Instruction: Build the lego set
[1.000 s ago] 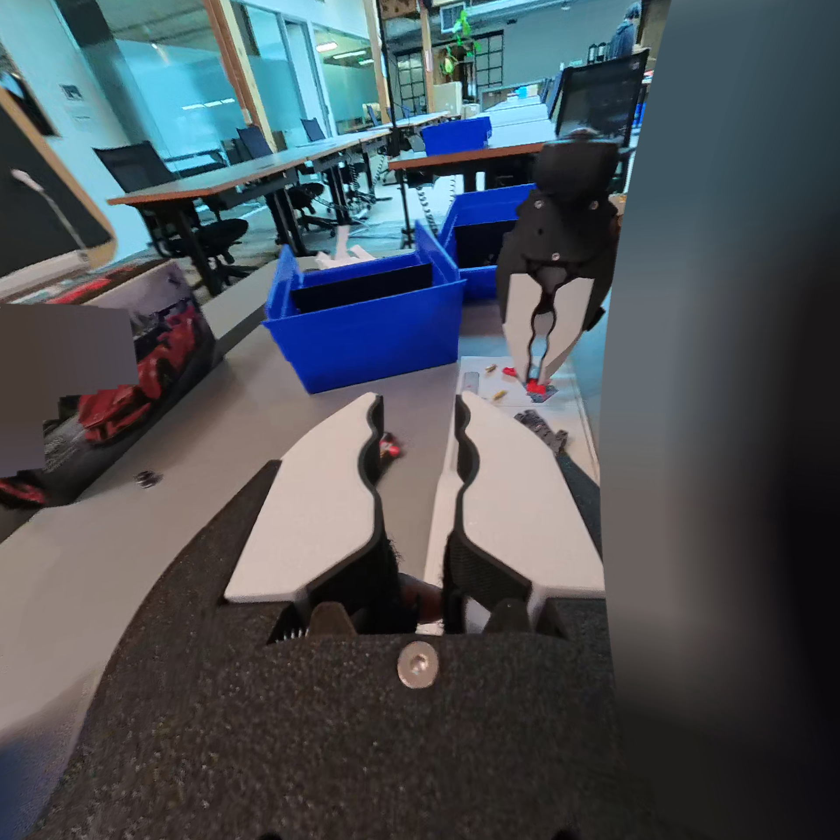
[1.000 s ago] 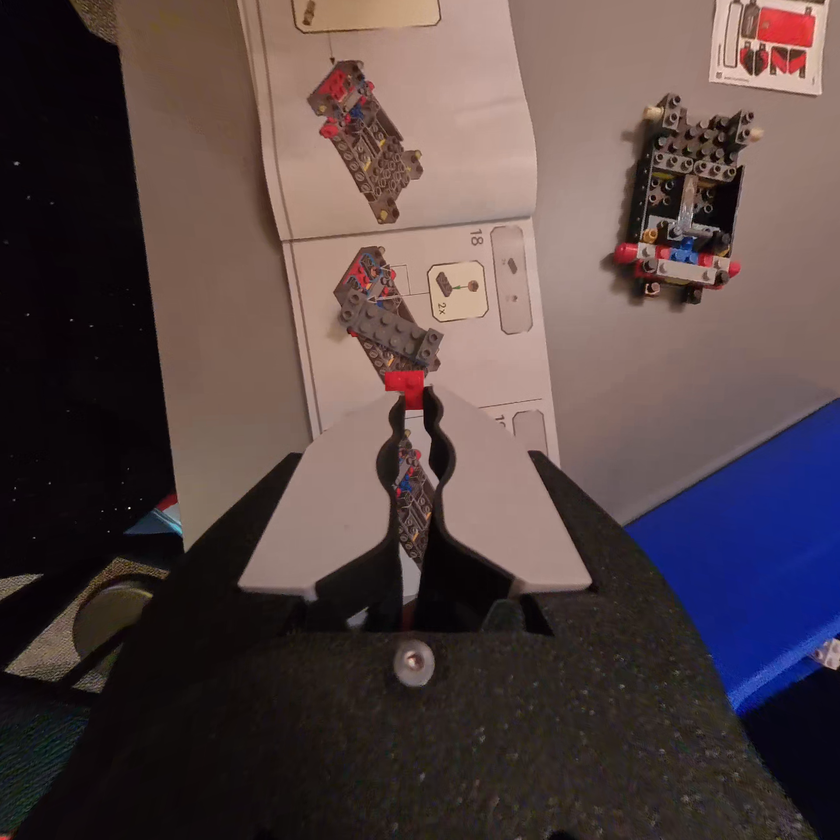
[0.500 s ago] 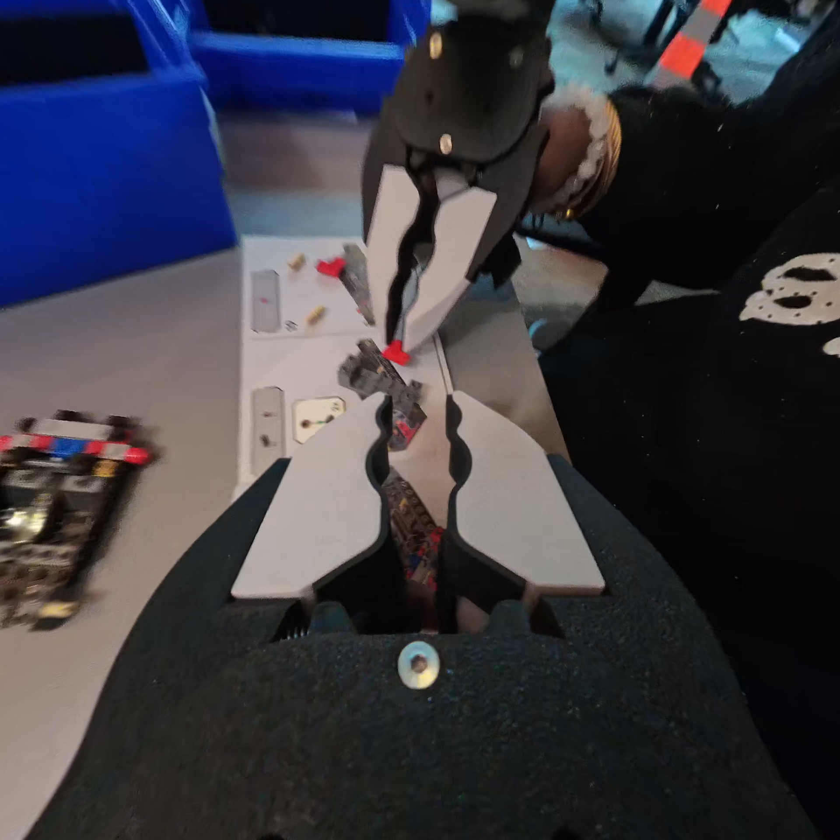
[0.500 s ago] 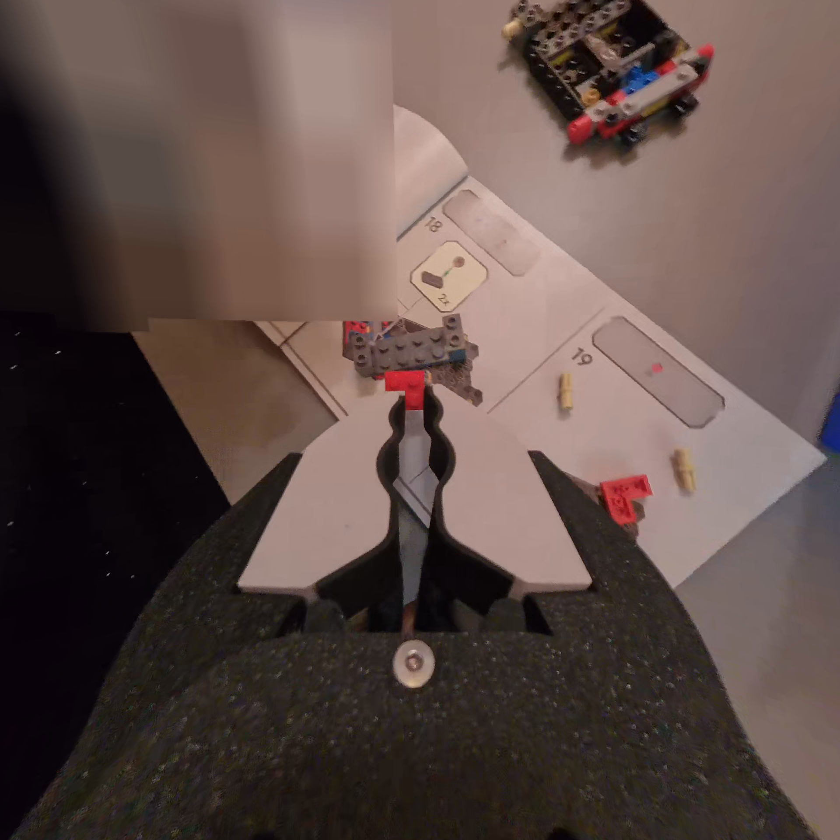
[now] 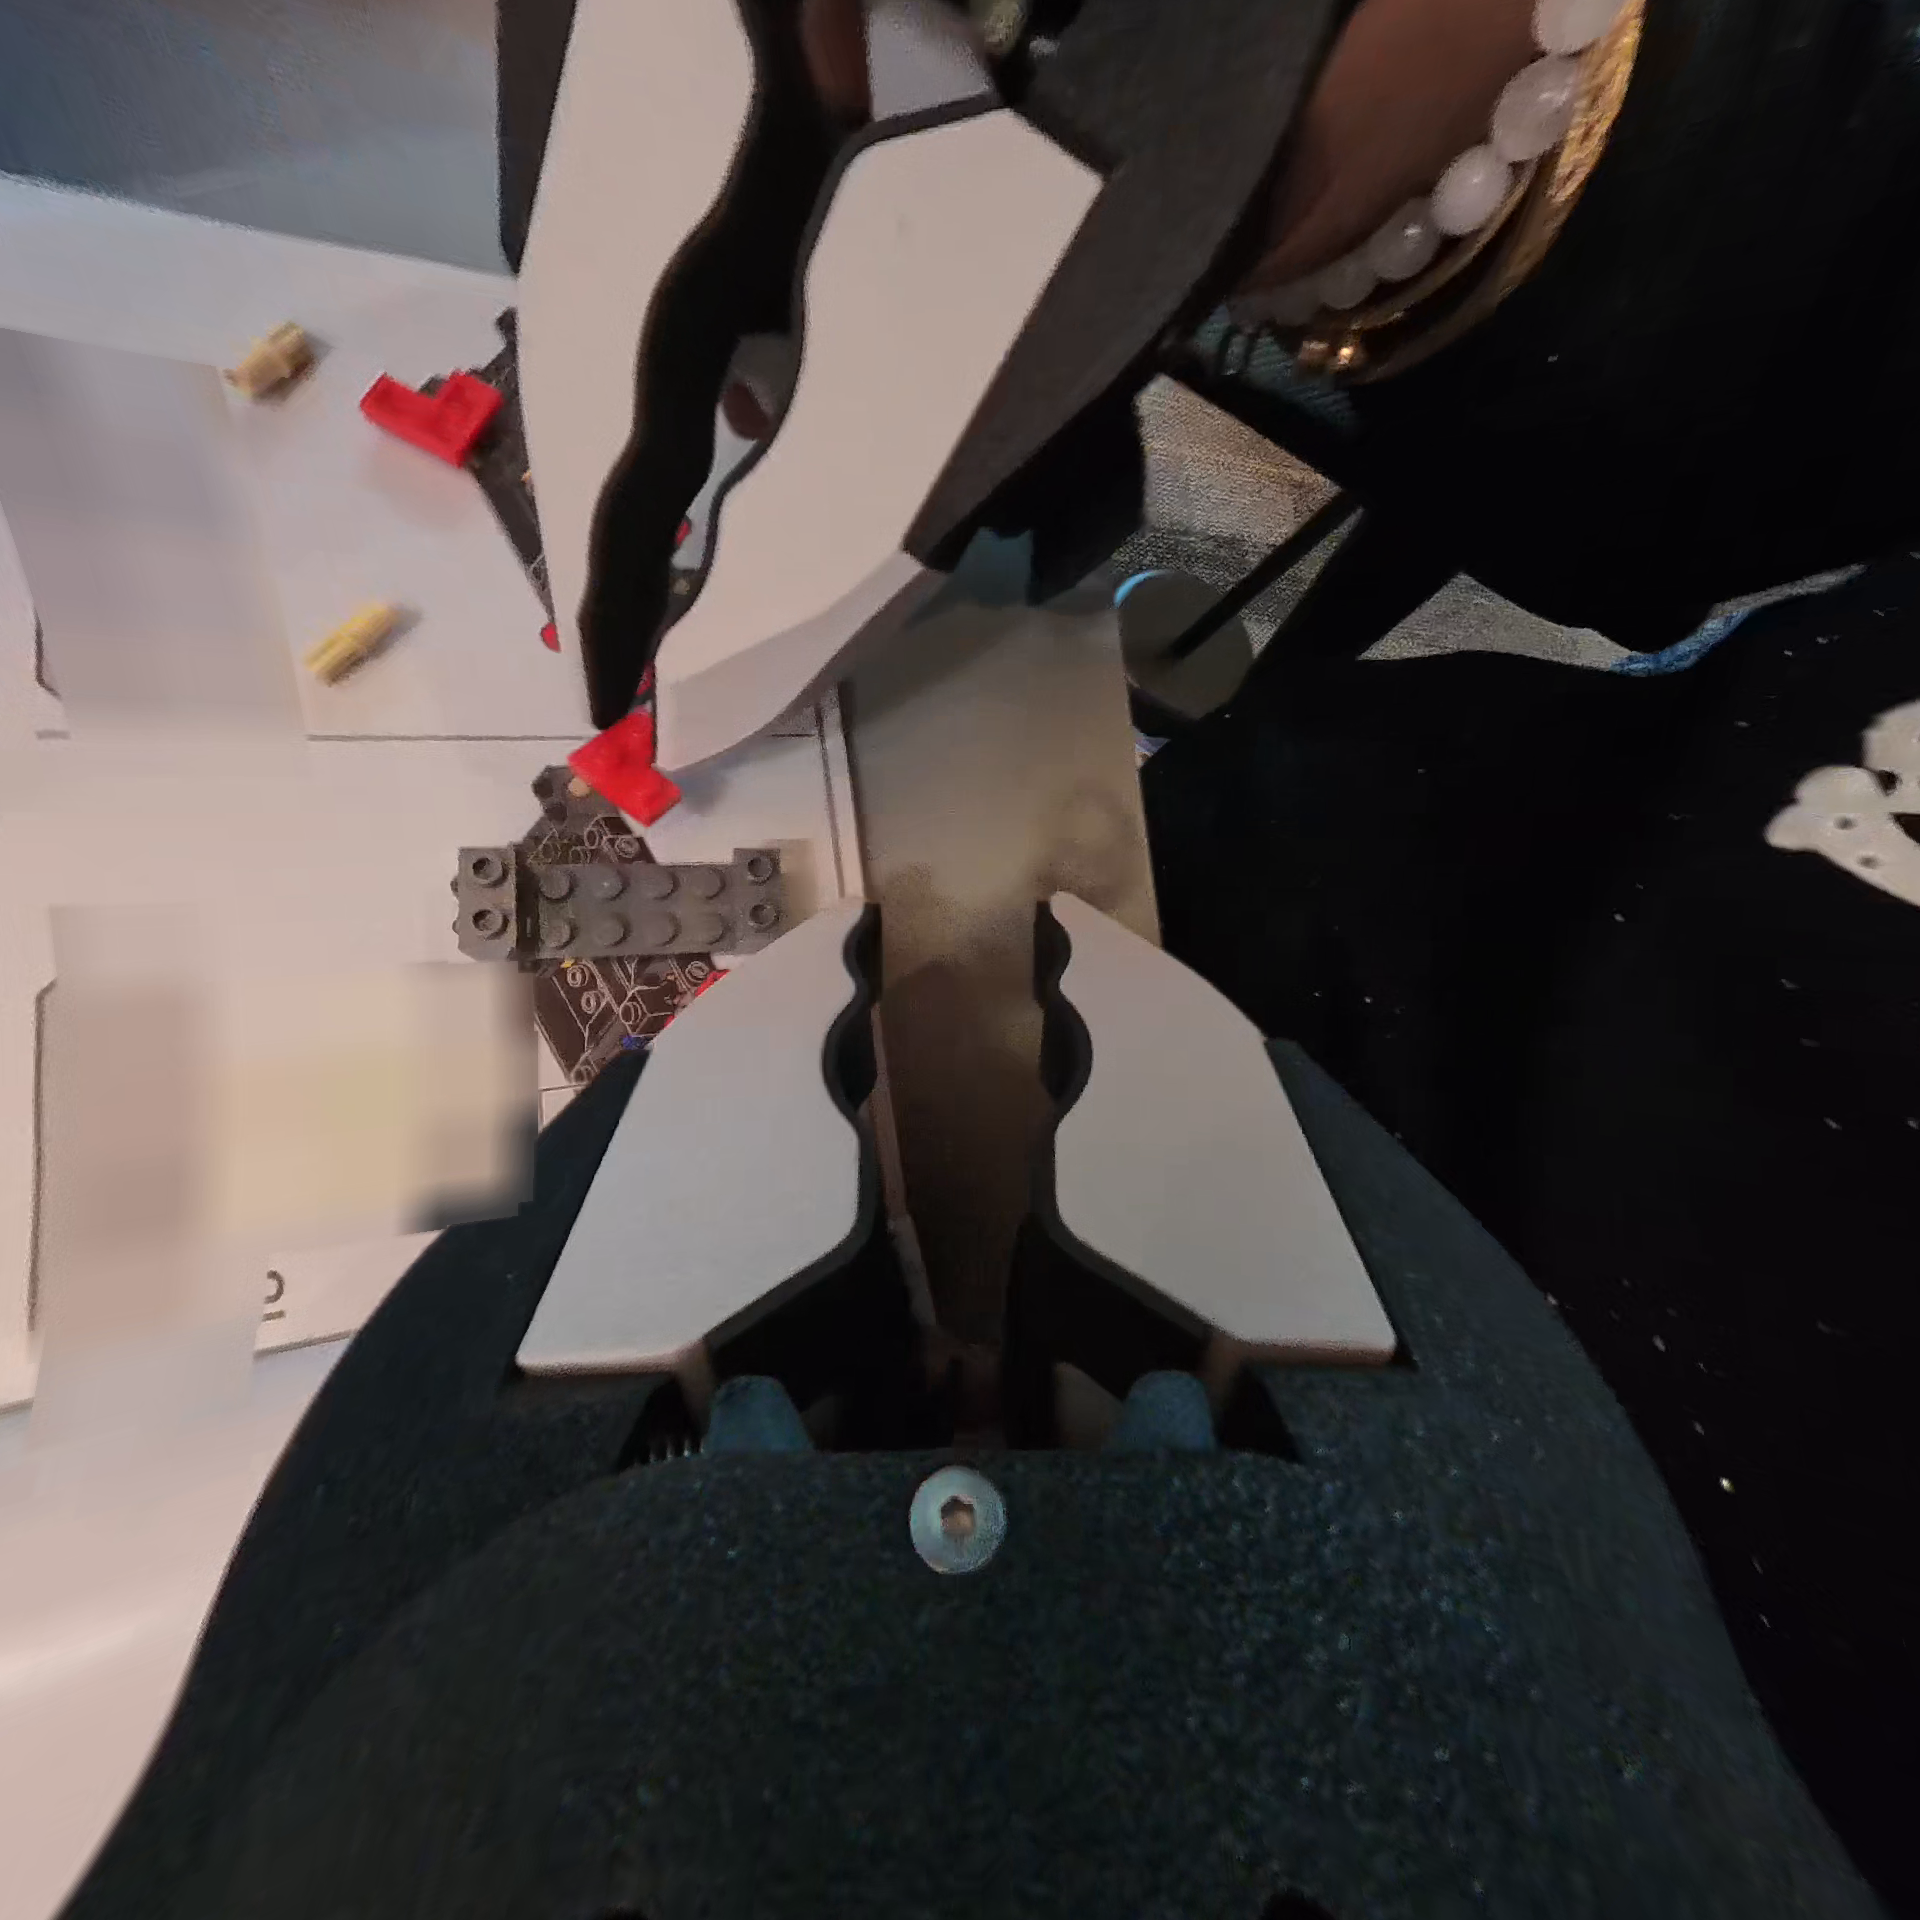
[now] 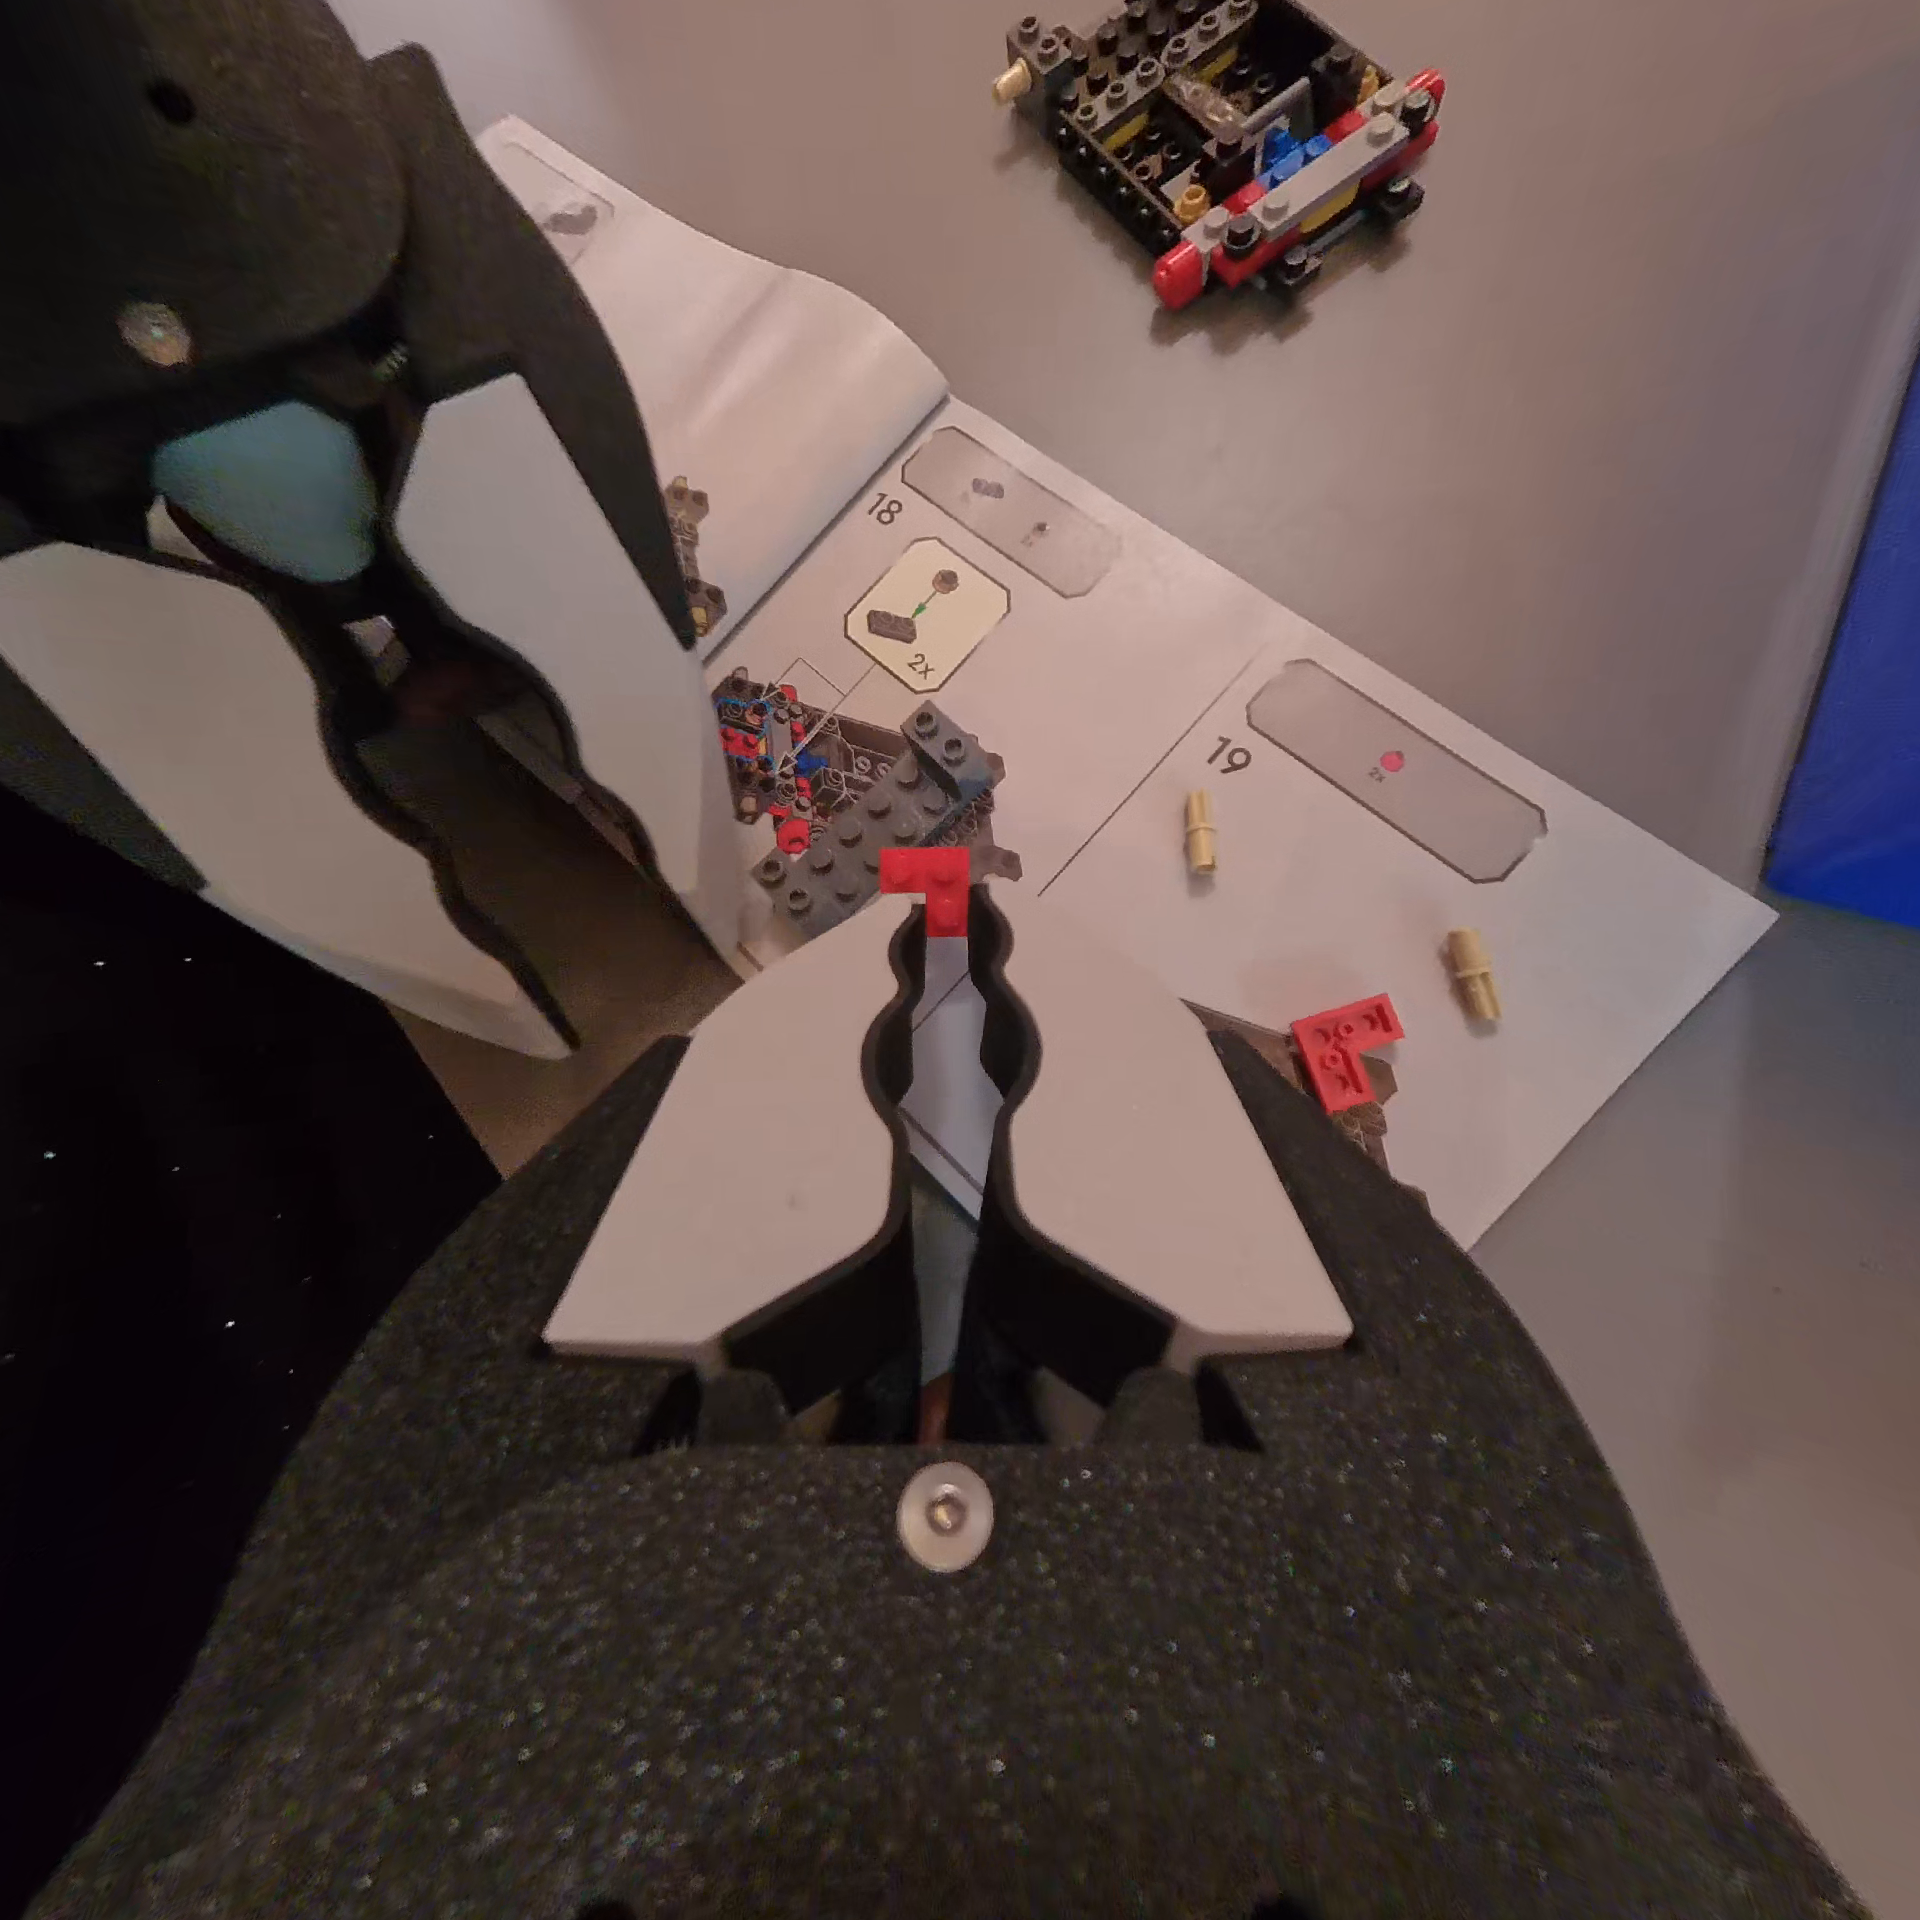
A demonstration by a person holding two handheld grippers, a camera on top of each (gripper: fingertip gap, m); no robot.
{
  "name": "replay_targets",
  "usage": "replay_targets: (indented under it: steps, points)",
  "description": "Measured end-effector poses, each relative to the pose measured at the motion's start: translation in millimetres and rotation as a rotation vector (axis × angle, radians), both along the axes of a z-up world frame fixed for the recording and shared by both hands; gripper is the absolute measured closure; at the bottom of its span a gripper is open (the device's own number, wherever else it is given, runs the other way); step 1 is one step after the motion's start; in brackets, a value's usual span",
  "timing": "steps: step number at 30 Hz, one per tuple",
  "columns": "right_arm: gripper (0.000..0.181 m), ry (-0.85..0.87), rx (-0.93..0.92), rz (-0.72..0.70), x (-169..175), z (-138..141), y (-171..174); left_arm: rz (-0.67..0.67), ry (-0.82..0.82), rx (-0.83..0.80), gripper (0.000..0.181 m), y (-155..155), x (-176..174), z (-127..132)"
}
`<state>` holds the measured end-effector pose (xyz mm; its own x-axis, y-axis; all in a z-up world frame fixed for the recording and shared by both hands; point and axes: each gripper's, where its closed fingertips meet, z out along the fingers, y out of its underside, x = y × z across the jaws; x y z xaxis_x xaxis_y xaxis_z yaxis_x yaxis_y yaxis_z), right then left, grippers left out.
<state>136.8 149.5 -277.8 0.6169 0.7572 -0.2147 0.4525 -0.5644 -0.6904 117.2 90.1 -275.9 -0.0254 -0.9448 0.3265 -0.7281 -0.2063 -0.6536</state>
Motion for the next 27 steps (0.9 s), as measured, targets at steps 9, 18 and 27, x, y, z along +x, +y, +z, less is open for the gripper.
replay_targets:
  steps: [9,18,27]
  points:
    - [0.173,0.1,-0.039,0.065,-15.3,20.9,-17.5,-0.202,-0.013,0.446,0.144,78.2,-25.6,14.4]
    - [0.173,0.058,-0.143,0.156,-39.5,0.5,-45.4,-0.597,-0.007,0.275,0.155,60.9,-13.2,-5.3]
    - [0.173,-0.014,-0.06,0.038,1.9,2.5,-14.0,-0.545,0.065,0.266,0.154,42.5,-34.1,-10.5]
